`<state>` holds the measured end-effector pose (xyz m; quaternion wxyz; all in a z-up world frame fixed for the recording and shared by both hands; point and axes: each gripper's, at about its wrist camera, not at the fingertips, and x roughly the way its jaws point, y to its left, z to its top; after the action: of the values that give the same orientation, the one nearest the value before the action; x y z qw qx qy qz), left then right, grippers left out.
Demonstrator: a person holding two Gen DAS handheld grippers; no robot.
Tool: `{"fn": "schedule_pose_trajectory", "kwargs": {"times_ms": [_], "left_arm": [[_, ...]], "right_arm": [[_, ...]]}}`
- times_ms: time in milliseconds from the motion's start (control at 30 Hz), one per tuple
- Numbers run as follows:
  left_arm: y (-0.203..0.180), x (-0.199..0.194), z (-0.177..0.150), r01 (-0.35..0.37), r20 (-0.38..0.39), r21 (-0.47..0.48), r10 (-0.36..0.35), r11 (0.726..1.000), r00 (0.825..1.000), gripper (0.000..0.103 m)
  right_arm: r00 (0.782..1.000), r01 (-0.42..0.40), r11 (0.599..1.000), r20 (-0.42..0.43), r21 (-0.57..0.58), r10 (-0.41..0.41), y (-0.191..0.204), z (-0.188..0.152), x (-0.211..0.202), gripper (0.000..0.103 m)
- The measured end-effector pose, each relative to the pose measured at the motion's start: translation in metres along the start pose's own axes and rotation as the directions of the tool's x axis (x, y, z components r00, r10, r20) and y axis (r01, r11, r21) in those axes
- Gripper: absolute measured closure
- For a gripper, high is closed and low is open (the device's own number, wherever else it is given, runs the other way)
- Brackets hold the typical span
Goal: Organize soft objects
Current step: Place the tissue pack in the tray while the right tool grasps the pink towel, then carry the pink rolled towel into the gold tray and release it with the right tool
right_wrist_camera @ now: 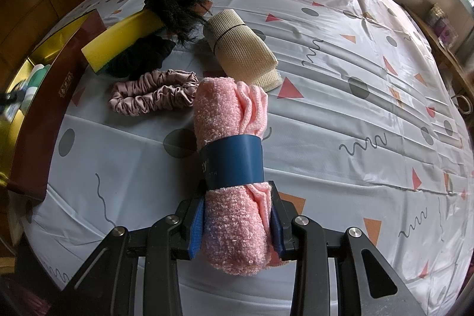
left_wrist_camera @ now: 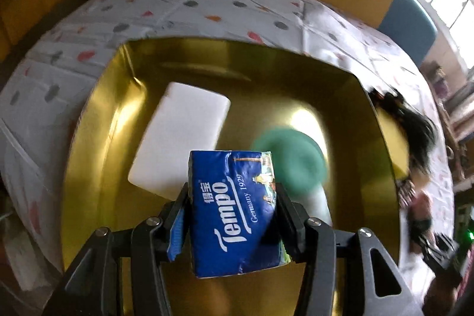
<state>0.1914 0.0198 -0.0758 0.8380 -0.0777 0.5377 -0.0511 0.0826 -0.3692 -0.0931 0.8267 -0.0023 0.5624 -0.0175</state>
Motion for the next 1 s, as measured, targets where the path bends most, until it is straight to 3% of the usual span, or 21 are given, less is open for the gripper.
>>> {"fn": "schedule_pose_trajectory", "kwargs": {"times_ms": [100, 233, 400, 667, 1000], "left_arm": [[0.001, 0.001, 0.008, -0.042, 0.017, 0.013, 0.042, 0.999, 0.999, 0.048], [0.004, -0.008, 0.008, -0.028, 0.04, 0.019, 0.027, 0.999, 0.999, 0.038], [0.004, -0.033, -0.006, -0.03, 0.109, 0.017, 0.028, 0.999, 0.994, 0.038], [-0.014, -0.082, -0.045, -0.088, 0.24, 0.087, 0.065, 0.992, 0.969, 0.038], [-0.023, -0.116, -0.077, -0.08, 0.298, 0.119, 0.041, 0.99, 0.954, 0.038]], "right_arm": [[1.0, 0.001, 1.0, 0.001, -0.004, -0.001, 0.001, 0.0, 0.001, 0.066], [1.0, 0.003, 1.0, 0.001, -0.007, -0.003, 0.0, 0.0, 0.001, 0.066], [1.0, 0.005, 1.0, 0.003, -0.013, -0.005, 0.001, 0.0, 0.0, 0.066], [1.0, 0.024, 0.999, 0.015, -0.028, -0.024, 0.004, 0.0, -0.003, 0.069], [0.996, 0.008, 0.999, 0.089, 0.044, -0.012, -0.009, 0.002, -0.022, 0.07]]}}
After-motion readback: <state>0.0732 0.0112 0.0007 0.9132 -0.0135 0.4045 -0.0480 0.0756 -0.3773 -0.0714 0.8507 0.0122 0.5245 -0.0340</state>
